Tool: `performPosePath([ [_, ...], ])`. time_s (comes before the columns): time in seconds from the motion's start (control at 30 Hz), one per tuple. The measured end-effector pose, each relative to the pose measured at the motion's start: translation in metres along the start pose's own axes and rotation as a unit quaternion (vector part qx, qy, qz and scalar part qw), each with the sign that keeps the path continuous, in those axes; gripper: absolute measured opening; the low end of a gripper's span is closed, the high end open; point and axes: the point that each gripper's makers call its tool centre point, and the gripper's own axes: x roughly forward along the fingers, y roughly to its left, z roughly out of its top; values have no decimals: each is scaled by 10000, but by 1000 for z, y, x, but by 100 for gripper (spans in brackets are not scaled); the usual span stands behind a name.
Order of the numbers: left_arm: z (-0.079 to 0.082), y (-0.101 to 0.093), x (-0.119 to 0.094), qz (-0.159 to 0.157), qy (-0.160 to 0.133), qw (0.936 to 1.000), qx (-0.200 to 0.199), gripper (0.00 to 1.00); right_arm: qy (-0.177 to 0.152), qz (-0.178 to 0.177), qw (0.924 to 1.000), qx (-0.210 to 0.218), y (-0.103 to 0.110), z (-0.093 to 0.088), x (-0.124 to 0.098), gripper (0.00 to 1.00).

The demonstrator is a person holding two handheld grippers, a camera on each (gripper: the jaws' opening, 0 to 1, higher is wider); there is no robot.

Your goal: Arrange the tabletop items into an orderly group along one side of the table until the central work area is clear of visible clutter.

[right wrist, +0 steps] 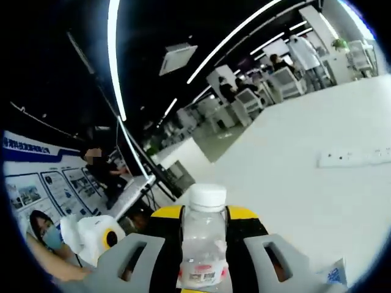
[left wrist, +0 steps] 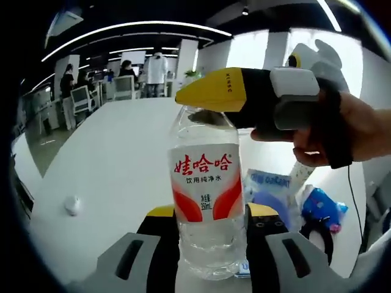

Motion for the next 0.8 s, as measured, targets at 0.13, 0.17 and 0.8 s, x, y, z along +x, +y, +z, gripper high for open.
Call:
performPosePath([
  [0.13, 9, -2, 11, -26, -34, 10000, 89, 37, -54, 48, 9994, -334, 1, 9, -3, 22],
  [0.17, 10, -2, 12, -29, -36, 9999, 90, 37, -78, 59, 9993, -361, 1, 10, -3, 22],
  [0.8, 19, 15, 39, 331, -57, 9994, 100, 37, -186, 352, 9877, -1512, 1, 21, 8, 21],
])
